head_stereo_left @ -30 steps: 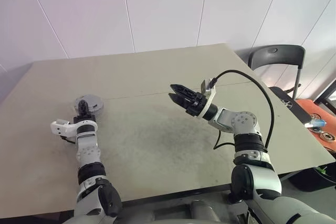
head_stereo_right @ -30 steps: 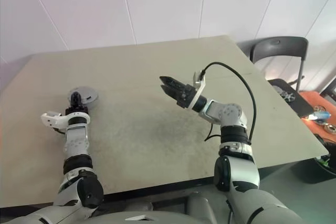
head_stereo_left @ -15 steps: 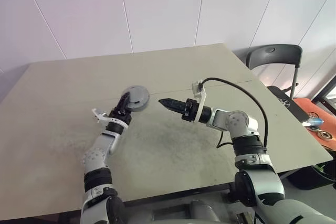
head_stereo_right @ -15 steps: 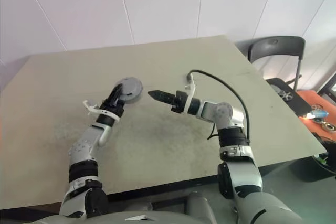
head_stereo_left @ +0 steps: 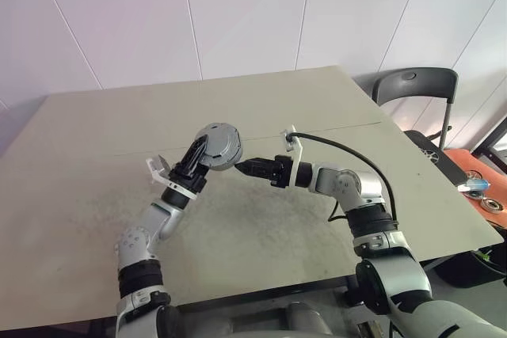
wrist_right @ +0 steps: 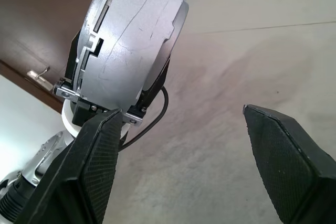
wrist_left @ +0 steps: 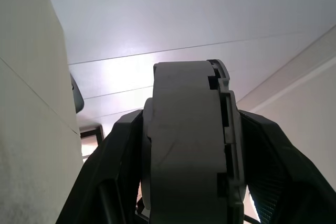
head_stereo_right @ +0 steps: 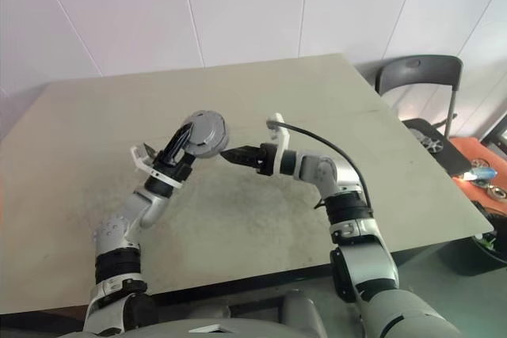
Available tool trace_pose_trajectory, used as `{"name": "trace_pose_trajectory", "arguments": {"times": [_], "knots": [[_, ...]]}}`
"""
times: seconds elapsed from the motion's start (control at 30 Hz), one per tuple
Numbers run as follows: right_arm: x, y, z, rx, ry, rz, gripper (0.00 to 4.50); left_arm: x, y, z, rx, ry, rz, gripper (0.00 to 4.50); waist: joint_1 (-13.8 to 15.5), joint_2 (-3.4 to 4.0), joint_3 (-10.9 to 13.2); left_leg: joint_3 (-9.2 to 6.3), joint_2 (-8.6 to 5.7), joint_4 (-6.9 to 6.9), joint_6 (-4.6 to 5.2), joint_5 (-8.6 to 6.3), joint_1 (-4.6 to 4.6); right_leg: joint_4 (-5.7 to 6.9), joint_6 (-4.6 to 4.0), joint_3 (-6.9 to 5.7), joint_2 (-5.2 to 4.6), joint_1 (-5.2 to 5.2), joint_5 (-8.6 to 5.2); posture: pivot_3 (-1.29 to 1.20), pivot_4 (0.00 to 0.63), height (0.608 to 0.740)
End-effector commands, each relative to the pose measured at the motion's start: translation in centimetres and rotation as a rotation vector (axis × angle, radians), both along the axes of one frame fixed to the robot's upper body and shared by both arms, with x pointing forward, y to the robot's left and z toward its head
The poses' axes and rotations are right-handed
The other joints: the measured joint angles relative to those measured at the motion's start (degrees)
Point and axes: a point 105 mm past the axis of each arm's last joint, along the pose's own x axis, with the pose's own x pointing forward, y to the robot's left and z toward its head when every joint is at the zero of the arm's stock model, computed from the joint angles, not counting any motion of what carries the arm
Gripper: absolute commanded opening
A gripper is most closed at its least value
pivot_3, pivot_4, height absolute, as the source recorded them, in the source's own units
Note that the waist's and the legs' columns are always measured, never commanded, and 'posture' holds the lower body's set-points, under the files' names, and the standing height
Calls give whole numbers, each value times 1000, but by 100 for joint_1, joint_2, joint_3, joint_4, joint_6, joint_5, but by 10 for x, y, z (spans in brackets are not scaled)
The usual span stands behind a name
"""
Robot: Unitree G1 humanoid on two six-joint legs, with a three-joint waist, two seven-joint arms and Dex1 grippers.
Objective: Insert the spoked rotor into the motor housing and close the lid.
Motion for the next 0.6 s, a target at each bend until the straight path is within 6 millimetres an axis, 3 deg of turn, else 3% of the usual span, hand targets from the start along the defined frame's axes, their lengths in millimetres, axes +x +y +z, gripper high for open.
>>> {"name": "trace_pose_trajectory", "arguments": {"times": [0.03,0.23,0.6], "knots": [[-5,1,27,105,-51,54,3819,-5,-10,19,-34,-91,-57,2607,2,0,0,0,0,0,0,0,0,0,0,0,0,0,0,0,0,740],[-25,-3,47,251,-33,169,3819,-3,-4,13,-29,-75,-31,2607,0,0,0,0,0,0,0,0,-1,-5,0,0,0,0,0,0,0,740],[-4,0,29,151,-10,31,3819,-4,-10,7,1,-61,-49,2607,7,0,0,0,2,0,-2,1,0,-3,-6,0,1,1,4,0,0,740]]}}
